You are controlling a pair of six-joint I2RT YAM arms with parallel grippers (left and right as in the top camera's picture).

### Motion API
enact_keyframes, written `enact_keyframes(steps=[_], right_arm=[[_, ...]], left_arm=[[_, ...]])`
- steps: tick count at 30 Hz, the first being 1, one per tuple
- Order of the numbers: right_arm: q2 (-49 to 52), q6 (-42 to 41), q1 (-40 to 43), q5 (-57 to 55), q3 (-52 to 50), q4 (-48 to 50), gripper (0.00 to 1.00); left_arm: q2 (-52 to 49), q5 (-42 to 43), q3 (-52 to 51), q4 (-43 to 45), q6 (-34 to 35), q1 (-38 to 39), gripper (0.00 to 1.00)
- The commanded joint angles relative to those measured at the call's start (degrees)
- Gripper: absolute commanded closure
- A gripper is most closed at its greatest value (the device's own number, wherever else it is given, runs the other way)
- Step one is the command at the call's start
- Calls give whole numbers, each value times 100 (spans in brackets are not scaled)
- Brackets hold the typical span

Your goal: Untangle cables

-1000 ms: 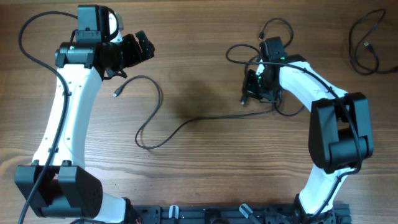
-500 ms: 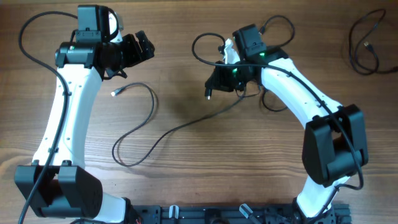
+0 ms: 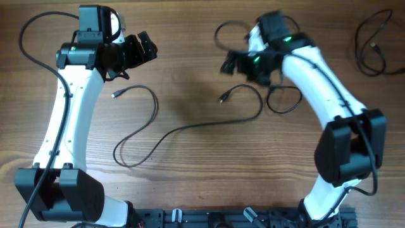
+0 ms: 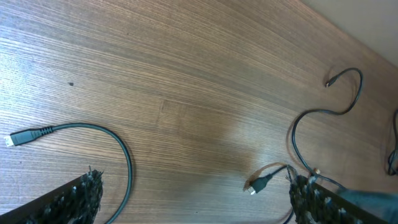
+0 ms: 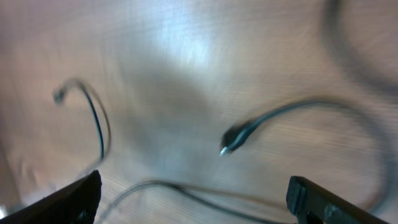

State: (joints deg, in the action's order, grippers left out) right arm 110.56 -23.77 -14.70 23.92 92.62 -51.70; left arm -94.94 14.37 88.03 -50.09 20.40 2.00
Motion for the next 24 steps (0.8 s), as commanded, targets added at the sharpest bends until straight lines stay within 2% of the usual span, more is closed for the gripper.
enact_keyframes(steps=[1,5,10,15,24], right_arm=[[-48,216,354,-627,490,138,2],[68,968,422,-866,487,485,2],[603,2330,442,-876,485,599,2],[1191,2677,612,-157,485,603,2],[1961,2667,761,1084,483,708,5]], left_arm=[[-55,-79,4,15,-72,13,1],[-55,-79,4,13,-72,13,1],[-55,-76,4,13,-72,13,2],[-55,-76,4,11,-70,13,2],[-55,-76,4,13,-68,13,3]])
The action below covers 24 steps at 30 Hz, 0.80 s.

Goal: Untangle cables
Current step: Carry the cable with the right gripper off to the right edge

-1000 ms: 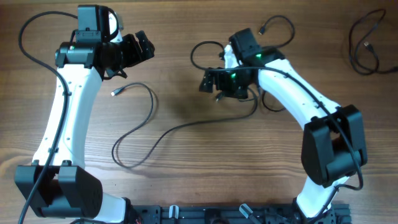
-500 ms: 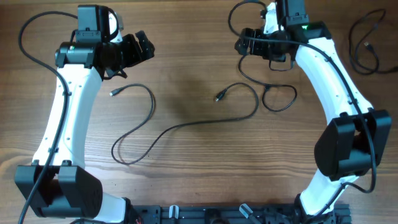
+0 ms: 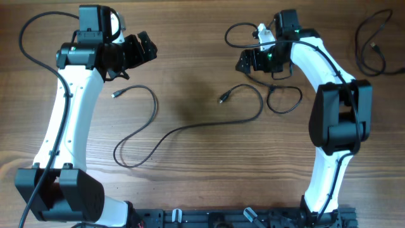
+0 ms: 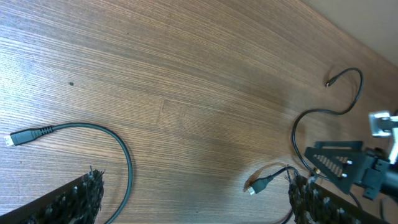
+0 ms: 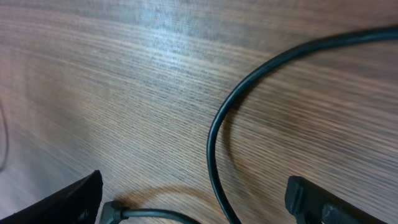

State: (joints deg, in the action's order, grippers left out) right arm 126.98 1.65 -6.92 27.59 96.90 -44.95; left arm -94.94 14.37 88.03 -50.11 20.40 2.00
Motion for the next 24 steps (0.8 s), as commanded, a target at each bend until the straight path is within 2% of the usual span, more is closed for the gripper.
enact_keyframes(steps=[1,7,10,12,14,15,17,19,21,24], right_arm=[[393,120,-17,885,55,50,5],[671,-83,-35,1755,48,160,8],[782,-492,-109,1882,11,289,16],[850,-890,-197,1884,11,463,25],[894,-1414,-297,1884,11,688,37],[894,-1821,-345,1880,11,831,53],[894,-2559,-424,1882,11,1082,74],[892,-3287,-505,1886,11,1471,90],[887,-3512,-525,1886,17,1731,95],[745,-3630,-498,1882,76,1840,96]], left_arm=[[-55,-76,4,15,-68,13,2],[-55,-76,4,15,-68,13,3],[-55,-76,4,17,-68,13,2],[-55,-76,4,17,-68,13,3],[-55,-76,4,15,-68,13,3],[-55,-76,4,15,-68,13,3],[-55,-76,4,15,-68,13,3],[-55,-76,4,15,-68,13,3],[-55,-76,4,13,-68,13,3],[-55,-76,4,17,-70,13,3]])
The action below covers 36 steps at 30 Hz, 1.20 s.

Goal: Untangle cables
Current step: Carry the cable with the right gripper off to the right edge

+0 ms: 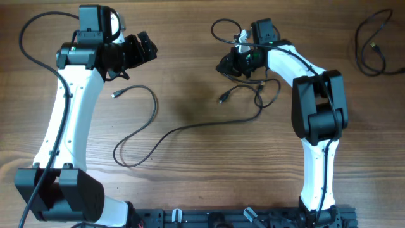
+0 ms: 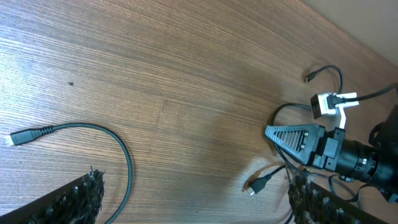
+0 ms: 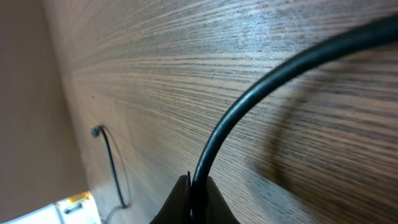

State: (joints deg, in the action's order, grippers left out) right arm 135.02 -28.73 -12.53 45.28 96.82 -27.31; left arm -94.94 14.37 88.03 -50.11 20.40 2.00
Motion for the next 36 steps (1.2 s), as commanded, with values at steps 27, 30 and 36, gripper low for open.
enact_keyframes(steps=[27,30,36], right_arm=[[-5274,-1353,2264,-6153,385,-2870,96],[-5112,-1386,2662,-6446,306,-2898,96],[-4291,-1023,3451,-6452,280,-2339,96]], left_arm=[[-55,-74,4,138,-66,15,6],[-55,-74,4,140,-66,15,6],[-55,-74,4,140,-68,13,6]])
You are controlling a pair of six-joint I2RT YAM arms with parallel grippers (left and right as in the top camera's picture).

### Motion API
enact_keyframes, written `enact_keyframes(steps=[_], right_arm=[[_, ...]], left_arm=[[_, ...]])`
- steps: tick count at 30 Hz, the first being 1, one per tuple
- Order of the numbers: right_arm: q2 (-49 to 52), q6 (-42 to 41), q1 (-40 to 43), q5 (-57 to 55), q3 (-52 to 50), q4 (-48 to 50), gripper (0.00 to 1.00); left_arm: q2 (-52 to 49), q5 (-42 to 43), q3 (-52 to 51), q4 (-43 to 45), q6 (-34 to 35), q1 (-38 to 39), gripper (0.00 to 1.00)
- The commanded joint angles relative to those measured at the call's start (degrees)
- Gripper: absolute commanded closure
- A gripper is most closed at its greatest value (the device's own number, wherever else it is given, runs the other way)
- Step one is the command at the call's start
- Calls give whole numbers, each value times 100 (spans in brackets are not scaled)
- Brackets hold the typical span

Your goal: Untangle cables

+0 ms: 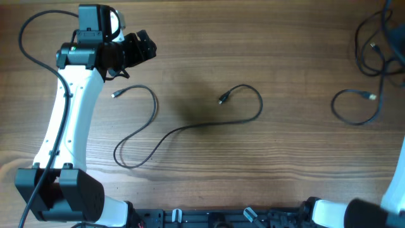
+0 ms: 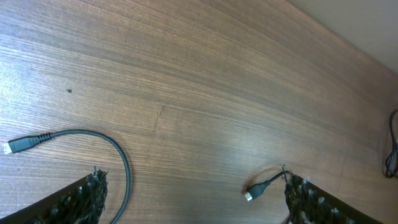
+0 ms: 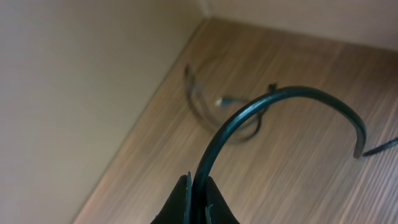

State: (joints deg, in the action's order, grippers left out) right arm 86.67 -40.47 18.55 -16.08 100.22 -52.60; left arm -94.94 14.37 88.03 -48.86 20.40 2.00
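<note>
A long black cable [image 1: 190, 126] snakes across the table's middle, one plug [image 1: 116, 95] at the left and the other [image 1: 222, 99] near the centre. A shorter black cable [image 1: 352, 109] lies in a loop at the right, apart from it. My left gripper [image 1: 147, 49] hangs open over the upper left; its wrist view shows both plugs [image 2: 23, 144] [image 2: 255, 190] below its fingers [image 2: 74, 202]. My right gripper [image 3: 198, 180] is shut on a black cable [image 3: 273, 98] that arcs up above the table's right corner. It is out of the overhead view.
A bundle of dark cables [image 1: 372, 45] lies at the far right back, and shows blurred [image 3: 214, 106] in the right wrist view beside a pale wall. Part of the right arm's base [image 1: 380, 209] shows at the bottom right.
My right gripper, shut on the short cable at the top centre, has moved to the far right with it. The short cable's loop now lies at the right, clear of the long cable.
My right gripper was open and moving above the short cable near the long cable's end. Then it was open low over that cable, then shut on it. Now the short cable is at the right, separate from the long one. My left arm stayed still.
</note>
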Motion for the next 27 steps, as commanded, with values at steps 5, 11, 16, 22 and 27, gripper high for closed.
enact_keyframes(steps=[5,11,16,22,27], right_arm=[[1346,358,844,59,-61,562,96],[2337,476,1156,328,-61,1082,91],[2872,597,1311,330,-61,1718,76],[2752,957,1318,1217,140,2124,0],[2232,1200,1298,2992,205,1958,0]], left_arm=[[-55,-74,4,15,-68,13,6],[-55,-74,4,17,-68,13,6],[-55,-74,4,20,-68,13,6],[-55,-74,4,20,-68,13,6],[-55,-74,4,22,-68,13,6]])
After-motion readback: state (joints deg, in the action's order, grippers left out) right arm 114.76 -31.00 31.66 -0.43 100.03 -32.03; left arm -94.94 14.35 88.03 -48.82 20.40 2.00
